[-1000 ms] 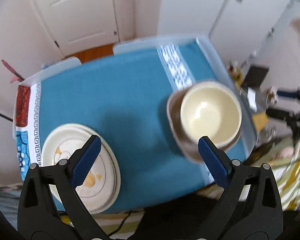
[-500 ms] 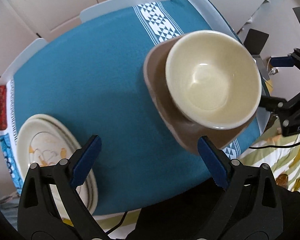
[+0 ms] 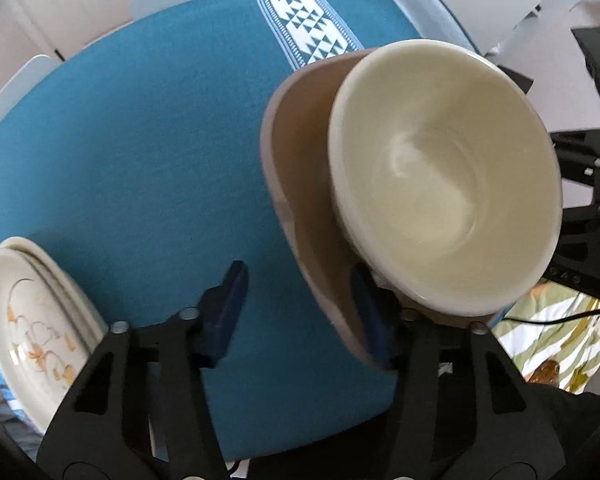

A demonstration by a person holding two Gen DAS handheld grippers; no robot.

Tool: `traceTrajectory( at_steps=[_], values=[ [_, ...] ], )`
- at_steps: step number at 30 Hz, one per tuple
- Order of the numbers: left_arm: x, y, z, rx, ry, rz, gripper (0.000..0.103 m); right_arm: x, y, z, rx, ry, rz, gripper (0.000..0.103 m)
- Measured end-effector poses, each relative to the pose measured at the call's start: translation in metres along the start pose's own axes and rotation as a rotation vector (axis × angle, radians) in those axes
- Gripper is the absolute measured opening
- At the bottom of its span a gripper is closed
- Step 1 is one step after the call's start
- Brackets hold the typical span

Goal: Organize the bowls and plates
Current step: 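Close both grippers on the taupe basin rim and lift the nested bowls, then carry the taupe basin with both grippers over the plate stack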

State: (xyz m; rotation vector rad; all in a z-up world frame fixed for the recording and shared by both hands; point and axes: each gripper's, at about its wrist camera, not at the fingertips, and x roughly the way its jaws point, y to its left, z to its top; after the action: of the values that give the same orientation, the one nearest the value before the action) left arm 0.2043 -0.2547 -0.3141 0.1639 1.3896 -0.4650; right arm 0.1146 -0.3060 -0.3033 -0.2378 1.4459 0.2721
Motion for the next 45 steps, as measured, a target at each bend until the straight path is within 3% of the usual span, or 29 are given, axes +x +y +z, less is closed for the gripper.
traceTrajectory(
  at_steps=[3, 6, 8, 10, 14, 30, 39, 45],
  values=[
    [0.003, -0.008, -0.002, 0.021, -0.031, -0.003, 0.026, 0.006, -0.001, -0.004, 0.03, -0.023, 0.043, 0.028],
    [0.006, -0.014, -0.001, 0.045, -0.06, 0.031, 0.018, 0.008, 0.0, -0.005, 0.04, -0.061, 0.069, 0.027],
    [0.007, -0.014, 0.0, 0.04, -0.076, 0.023, 0.011, 0.008, 0.001, -0.005, 0.036, -0.089, 0.079, 0.019],
    [0.007, -0.016, 0.0, 0.047, -0.106, 0.037, 0.01, 0.007, 0.005, -0.003, 0.023, -0.114, 0.076, 0.014],
    [0.005, -0.022, -0.001, 0.075, -0.16, 0.067, 0.009, 0.005, 0.006, -0.005, 0.029, -0.157, 0.06, 0.014],
    [-0.011, -0.014, 0.012, 0.032, -0.208, 0.135, 0.009, -0.013, 0.004, 0.008, -0.031, -0.236, 0.035, 0.014],
    [-0.057, 0.008, 0.009, -0.036, -0.247, 0.171, 0.009, -0.045, 0.028, 0.027, -0.091, -0.263, 0.059, 0.014],
    [-0.099, 0.04, -0.007, -0.084, -0.28, 0.186, 0.009, -0.073, 0.065, 0.048, -0.143, -0.279, 0.064, 0.014]
  ],
)
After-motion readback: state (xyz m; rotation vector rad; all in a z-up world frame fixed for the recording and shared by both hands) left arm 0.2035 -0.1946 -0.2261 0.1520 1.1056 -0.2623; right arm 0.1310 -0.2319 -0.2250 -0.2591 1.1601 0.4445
